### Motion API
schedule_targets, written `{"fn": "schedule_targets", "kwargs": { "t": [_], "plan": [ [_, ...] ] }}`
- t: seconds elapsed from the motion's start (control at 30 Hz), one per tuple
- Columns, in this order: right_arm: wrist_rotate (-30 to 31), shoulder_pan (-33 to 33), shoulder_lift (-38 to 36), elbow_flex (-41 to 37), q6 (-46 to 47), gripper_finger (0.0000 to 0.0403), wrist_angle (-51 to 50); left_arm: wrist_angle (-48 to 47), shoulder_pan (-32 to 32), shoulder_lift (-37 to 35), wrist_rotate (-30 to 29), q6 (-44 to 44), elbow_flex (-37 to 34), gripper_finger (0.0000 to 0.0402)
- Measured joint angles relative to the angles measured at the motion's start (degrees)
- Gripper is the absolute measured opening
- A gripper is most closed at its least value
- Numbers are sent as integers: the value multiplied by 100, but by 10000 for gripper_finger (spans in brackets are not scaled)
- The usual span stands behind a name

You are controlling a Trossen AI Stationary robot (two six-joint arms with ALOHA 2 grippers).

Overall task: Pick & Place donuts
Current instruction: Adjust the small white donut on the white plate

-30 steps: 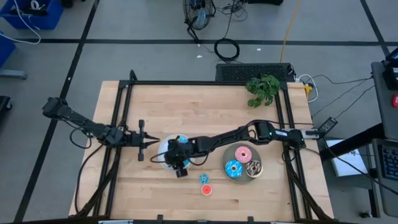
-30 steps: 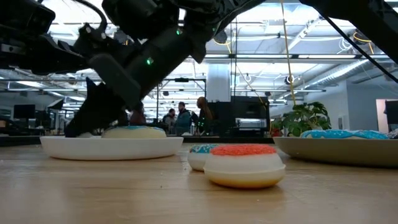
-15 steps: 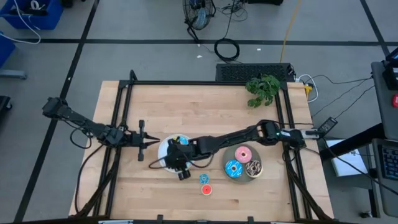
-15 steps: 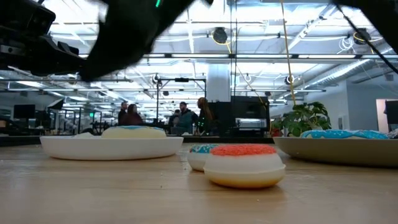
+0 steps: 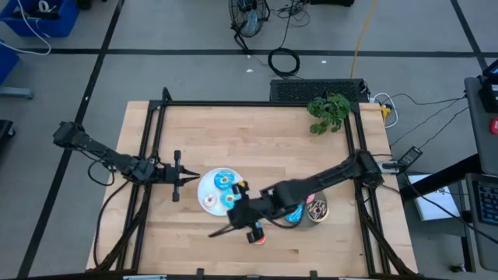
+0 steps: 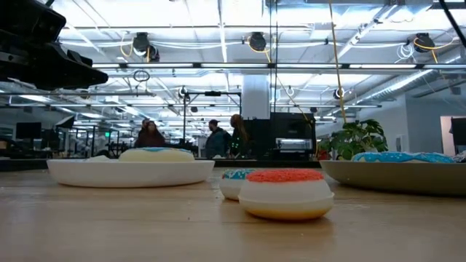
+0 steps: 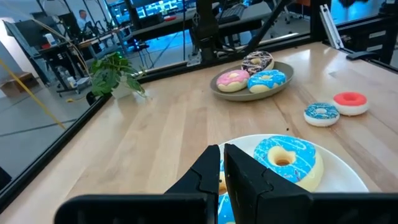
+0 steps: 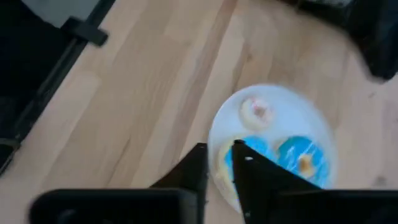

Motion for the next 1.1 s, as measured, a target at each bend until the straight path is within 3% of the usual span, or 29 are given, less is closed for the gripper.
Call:
{"fn": "schedule_targets", "kwargs": {
  "t": [0.13, 0.23, 0.33, 0.47, 0.6, 1.1],
  "plan": [
    [0, 177, -472, -1204, 384, 7, 458, -18, 0, 2, 2, -5, 0, 31],
    [-2, 315, -881, -2554, 597, 7, 1445, -147, 0, 2, 0, -13, 0, 31],
    [-28, 382, -1214, -3915, 650, 1, 3079, -165, 0, 2, -2, -18, 0, 31],
    [23, 295, -1607, -5027, 801, 1, 4351, -91, 0, 4, -4, 17, 2, 31],
    [441, 258, -1971, -5439, 902, 1, 4498, -46, 0, 3, -28, 22, 2, 31],
    [432, 221, -2251, -5989, 460, 6, 5955, -80, 107, 4, -48, -44, 2, 31]
  ]
}}
